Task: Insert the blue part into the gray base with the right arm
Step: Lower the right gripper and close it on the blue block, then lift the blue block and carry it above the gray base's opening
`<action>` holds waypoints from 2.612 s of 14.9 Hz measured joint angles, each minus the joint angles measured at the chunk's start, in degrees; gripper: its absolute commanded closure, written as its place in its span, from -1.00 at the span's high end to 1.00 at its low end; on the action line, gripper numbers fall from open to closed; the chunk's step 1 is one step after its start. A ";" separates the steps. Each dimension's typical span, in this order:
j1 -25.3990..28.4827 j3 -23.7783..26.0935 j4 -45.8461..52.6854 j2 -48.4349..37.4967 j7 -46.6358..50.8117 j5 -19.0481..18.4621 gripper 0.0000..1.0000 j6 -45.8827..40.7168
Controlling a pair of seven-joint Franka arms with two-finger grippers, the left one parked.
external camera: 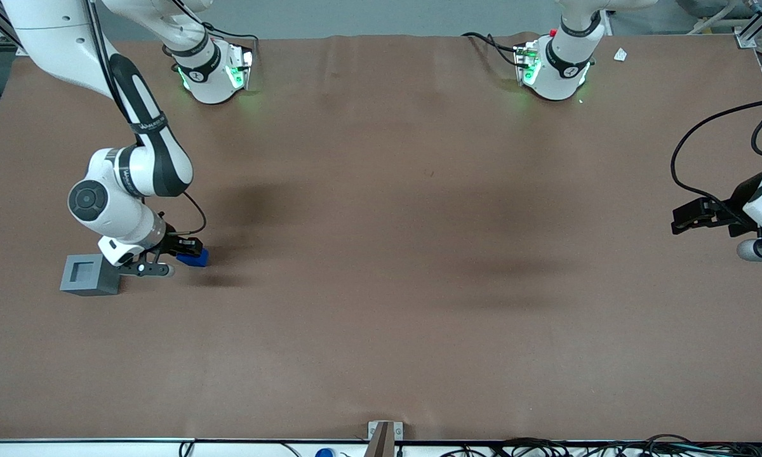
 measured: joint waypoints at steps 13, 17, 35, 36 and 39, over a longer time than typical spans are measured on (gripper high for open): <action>-0.25 -0.50 5.57 -1.89 0.01 0.00 -0.92 -9.90; -1.48 -0.88 9.89 -4.56 -0.19 -0.08 -0.92 -16.43; -18.79 -1.40 24.14 -0.89 -18.71 -0.14 -0.96 -24.74; -19.16 -1.40 24.94 0.06 -19.05 -0.14 -0.96 -24.72; -19.82 -1.39 26.96 2.36 -19.90 -0.15 -0.96 -24.73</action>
